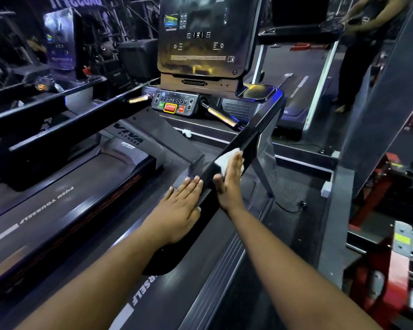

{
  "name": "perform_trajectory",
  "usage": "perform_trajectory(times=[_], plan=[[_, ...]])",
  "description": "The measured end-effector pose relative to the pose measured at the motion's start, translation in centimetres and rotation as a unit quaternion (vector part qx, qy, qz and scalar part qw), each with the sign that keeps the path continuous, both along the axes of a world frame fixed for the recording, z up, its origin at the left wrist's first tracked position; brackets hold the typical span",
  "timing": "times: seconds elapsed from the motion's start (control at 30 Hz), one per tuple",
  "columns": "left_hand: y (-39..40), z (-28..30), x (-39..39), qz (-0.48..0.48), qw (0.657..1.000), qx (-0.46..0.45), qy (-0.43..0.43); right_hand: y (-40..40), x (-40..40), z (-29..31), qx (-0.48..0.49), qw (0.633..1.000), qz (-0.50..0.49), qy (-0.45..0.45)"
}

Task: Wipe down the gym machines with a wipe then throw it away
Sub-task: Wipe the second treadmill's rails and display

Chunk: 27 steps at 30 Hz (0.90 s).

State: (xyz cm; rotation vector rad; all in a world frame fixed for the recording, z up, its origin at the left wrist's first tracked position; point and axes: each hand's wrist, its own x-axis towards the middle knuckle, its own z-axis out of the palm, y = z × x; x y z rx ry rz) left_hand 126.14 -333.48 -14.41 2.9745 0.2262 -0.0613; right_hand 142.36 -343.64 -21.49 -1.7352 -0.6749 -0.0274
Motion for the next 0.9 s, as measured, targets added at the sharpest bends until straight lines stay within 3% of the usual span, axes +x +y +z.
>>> perform_trajectory(times=[0.17,0.27,0.4,0.6,0.8,0.9], plan=[[0.0,0.0,0.0,0.003,1.0,-0.012,0.004,-0.1,4.2,0.3,0.025,0.977,-0.064,0.201],[0.3,-0.1,0.2,0.005,1.0,-0.017,-0.007,-0.1,-0.1,-0.9,0.057,0.965,-0.034,0.256],[0.4,-0.3,0.0,0.008,0.999,-0.037,-0.009,0.1,-8.6,-2.5,0.047,0.979,0.031,0.197],[0.5,0.1,-1.3,0.002,0.999,-0.045,-0.001,-0.8,-2.1,0.7,0.008,0.99,-0.007,0.139],[1.1,0.2,-4.8,0.002,0.997,-0.081,0.002,-0.7,-13.0,-3.3,-0.043,0.994,0.071,-0.077],[1.4,0.2,-7.0,-0.006,0.996,-0.087,-0.001,-0.9,-13.0,-2.8,-0.069,0.993,0.046,-0.081]])
